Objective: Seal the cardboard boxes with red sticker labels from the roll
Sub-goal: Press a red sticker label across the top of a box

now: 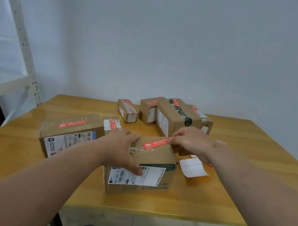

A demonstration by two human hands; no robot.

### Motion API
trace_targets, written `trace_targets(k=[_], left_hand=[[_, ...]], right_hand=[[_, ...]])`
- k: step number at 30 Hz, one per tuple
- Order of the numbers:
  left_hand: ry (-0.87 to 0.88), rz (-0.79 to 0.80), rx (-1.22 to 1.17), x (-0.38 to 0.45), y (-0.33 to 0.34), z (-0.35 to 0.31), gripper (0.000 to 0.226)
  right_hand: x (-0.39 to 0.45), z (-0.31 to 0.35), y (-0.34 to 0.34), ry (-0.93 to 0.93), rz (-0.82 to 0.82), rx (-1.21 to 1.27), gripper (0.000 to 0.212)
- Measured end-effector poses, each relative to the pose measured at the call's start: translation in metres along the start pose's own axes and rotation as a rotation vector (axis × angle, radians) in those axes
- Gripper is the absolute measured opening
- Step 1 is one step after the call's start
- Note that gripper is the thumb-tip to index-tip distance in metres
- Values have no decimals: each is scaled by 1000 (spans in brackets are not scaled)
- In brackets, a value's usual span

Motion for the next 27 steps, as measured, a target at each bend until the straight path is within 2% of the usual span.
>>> trace_targets(k=[8,14,17,18,20,24,25,27], left_hand=[[4,14,18,-2,-1,-2,124],[16,29,19,-2,-3,-5,124],[21,29,13,-2,-3,-5,125],[25,27,12,-2,-3,-5,125],[33,26,8,-2,-3,-5,125],[37,27,8,-2,-4,-5,125],[39,26,10,-2,-4,-6,125],[40,24,11,-2,-4,-5,125]], right_hand=[[15,7,5,62,-72,-260,26],[29,17,3,72,-78,-487,13],[34,21,4,73,-85,-592,20],[36,24,3,61,-92,-618,13],[35,27,4,45,-93,-653,11],[33,32,4,17,-108,-647,37],[32,34,4,3,-118,-631,36],[30,37,2,-21,-135,-594,20]])
Point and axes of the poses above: each hand's wrist, its own x-axis towards the middle knuckle, its own y-axis out of the palm, z = x × y, the point moved 7 cm from there along x, towards the middle knuckle, and after that the axes turned 6 degrees about -x, right-handed, at the moved point
